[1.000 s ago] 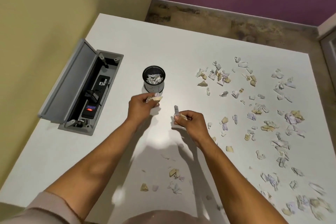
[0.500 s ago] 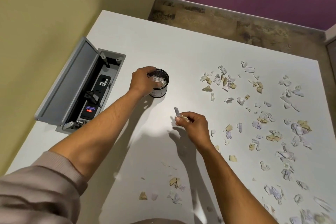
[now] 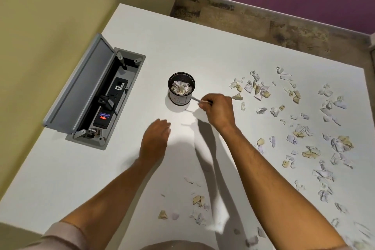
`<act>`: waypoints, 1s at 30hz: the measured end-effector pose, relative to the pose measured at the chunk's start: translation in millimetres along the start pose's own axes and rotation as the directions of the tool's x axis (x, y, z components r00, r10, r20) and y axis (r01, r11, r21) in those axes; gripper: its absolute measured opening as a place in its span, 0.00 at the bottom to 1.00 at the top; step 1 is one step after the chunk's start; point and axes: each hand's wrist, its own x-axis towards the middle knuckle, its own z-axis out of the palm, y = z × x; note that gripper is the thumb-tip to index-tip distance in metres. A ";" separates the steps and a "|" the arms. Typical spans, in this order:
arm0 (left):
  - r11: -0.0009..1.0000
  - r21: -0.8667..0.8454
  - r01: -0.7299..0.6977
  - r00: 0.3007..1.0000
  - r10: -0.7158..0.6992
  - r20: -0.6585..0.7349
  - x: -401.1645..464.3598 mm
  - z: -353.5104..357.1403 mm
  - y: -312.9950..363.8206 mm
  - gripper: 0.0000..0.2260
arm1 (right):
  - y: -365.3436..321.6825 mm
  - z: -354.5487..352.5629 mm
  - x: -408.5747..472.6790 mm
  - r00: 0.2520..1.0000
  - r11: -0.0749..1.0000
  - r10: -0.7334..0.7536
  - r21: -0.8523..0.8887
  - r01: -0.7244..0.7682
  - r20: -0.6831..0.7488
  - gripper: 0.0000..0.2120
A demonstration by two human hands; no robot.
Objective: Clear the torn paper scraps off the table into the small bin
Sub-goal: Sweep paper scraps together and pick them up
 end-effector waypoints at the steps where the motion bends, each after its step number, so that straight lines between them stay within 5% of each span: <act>1: 0.998 0.054 -0.027 0.996 0.023 0.081 -10.8 7.0 -5.8 0.13 | -4.9 0.0 6.5 0.999 0.996 -0.033 -0.077 0.034 0.015 0.04; 6: 0.944 0.305 -0.127 0.967 0.049 0.250 -42.3 21.3 -19.8 0.22 | -39.8 2.9 35.2 0.992 0.904 -0.102 -0.411 0.122 0.070 0.10; 12: 0.927 0.345 -0.145 0.963 0.052 0.265 -42.8 21.2 -19.0 0.23 | -68.3 19.7 62.8 0.975 0.761 -0.129 -0.612 0.216 0.184 0.14; 20: 0.931 0.330 -0.158 0.964 0.072 0.258 -43.9 22.6 -21.6 0.23 | -58.4 30.3 80.7 0.962 0.856 -0.145 -0.457 0.239 0.232 0.10; 26: 0.925 0.344 -0.160 0.960 0.064 0.273 -43.6 22.9 -22.3 0.24 | -42.9 15.8 60.9 0.988 0.978 -0.149 -0.152 0.142 -0.032 0.18; 30: 0.916 0.368 -0.163 0.955 0.053 0.293 -42.8 20.6 -21.7 0.24 | -0.2 17.7 26.7 0.997 0.987 -0.047 -0.154 0.037 -0.063 0.24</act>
